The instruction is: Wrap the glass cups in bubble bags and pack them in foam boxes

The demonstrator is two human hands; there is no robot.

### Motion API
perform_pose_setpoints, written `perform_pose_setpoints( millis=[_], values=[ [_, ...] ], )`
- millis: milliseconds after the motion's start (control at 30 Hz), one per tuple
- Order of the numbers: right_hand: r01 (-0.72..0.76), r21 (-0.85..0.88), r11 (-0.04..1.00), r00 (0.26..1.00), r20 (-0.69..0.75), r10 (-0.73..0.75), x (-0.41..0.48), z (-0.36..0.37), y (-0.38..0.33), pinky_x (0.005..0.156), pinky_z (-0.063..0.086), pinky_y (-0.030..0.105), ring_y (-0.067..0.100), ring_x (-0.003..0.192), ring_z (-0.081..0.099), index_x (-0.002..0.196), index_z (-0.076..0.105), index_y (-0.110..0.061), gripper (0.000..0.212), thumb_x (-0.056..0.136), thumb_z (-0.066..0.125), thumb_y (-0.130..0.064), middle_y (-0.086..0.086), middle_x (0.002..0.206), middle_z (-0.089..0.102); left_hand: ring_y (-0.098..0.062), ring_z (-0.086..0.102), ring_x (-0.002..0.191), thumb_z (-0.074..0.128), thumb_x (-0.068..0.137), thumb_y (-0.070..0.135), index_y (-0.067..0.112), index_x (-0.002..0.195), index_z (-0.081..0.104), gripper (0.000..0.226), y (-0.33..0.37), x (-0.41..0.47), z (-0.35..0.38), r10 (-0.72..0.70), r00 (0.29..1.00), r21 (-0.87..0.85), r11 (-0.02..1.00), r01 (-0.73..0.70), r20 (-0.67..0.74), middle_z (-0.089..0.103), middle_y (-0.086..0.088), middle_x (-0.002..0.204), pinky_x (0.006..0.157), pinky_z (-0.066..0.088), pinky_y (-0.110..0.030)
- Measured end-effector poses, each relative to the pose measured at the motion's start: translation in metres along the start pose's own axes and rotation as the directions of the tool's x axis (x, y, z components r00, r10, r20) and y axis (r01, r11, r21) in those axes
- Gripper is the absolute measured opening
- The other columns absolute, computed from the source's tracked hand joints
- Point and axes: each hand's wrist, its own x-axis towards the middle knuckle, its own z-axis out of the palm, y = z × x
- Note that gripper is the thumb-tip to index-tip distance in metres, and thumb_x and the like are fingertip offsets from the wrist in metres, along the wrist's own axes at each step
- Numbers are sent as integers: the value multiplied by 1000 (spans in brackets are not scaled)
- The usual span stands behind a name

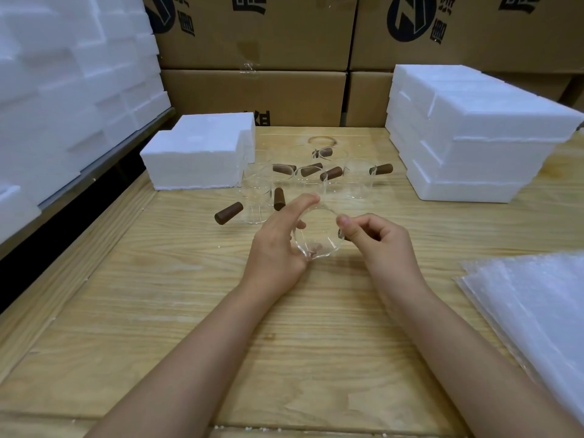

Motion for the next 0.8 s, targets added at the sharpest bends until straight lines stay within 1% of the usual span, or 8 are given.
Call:
perform_pose_setpoints(
  millis=[133, 200, 300, 400, 467, 600, 700, 800],
  values=[
    [-72, -7, 997, 995, -65, 72, 2, 3, 0, 59, 40, 6, 3, 64, 51, 63, 60, -15, 49, 56, 68, -63, 1, 69, 56, -4, 55, 90, 83, 64, 0, 16, 129, 56, 73, 2, -2, 3, 161, 987, 110, 981, -158, -20, 56, 12, 128, 85, 42, -13],
    [-105, -28, 994, 992, -74, 103, 2, 3, -1, 56, 38, 3, -1, 59, 49, 62, 57, -17, 53, 51, 68, -68, -3, 67, 53, -12, 57, 98, 82, 64, -2, 10, 128, 58, 70, 4, -2, 4, 226, 973, 142, 965, -219, -38, 60, 0, 131, 87, 49, -30],
    [-110, -65, 992, 991, -80, 104, 0, 5, -3, 53, 37, 4, -6, 51, 46, 67, 56, -20, 60, 43, 67, -74, -13, 61, 50, -21, 64, 100, 81, 62, -6, 5, 126, 60, 68, 6, -1, 4, 288, 957, 204, 939, -275, -36, 62, -6, 130, 86, 50, -37],
    [-130, -181, 975, 991, -55, 122, -2, 9, -1, 67, 47, 18, 1, 72, 56, 79, 53, -22, 78, 34, 71, -84, -5, 82, 56, -26, 67, 100, 76, 62, -10, 4, 123, 62, 65, 9, -2, 5, 291, 956, 243, 930, -276, -26, 63, -6, 128, 87, 48, -38],
    [-160, -308, 938, 987, -63, 147, -4, 12, 1, 86, 48, 33, 17, 102, 53, 88, 50, -26, 75, 40, 72, -78, -2, 104, 50, -24, 66, 99, 68, 68, -7, 5, 124, 62, 57, 11, -1, 5, 280, 959, 238, 935, -263, -38, 64, -6, 126, 87, 50, -38],
    [-55, -510, 858, 998, -4, 61, -11, 15, 2, 92, 33, 22, 12, 111, 35, 105, 44, -31, 72, 49, 75, -65, -11, 107, 32, -9, 56, 87, 72, 68, 5, 9, 128, 59, 61, 11, -2, 2, 167, 986, 159, 974, -161, -27, 65, -1, 123, 87, 45, -25],
    [57, -432, 900, 997, 75, -27, -10, 11, -1, 94, 39, 19, 2, 109, 46, 108, 44, -36, 63, 57, 79, -49, -9, 114, 38, 5, 49, 76, 82, 67, 12, 25, 132, 55, 72, 7, -1, -1, -61, 998, -3, 998, 61, -8, 58, 20, 101, 76, 40, -11],
    [149, -166, 975, 987, 91, -135, -4, 3, -6, 79, 46, 20, -1, 88, 58, 102, 57, -30, 29, 82, 71, -13, 2, 109, 61, -12, 57, 76, 88, 65, 16, 44, 131, 43, 85, 3, 3, -1, -192, 981, -175, 966, 191, 8, 62, 9, 106, 70, 47, -22]
  ],
)
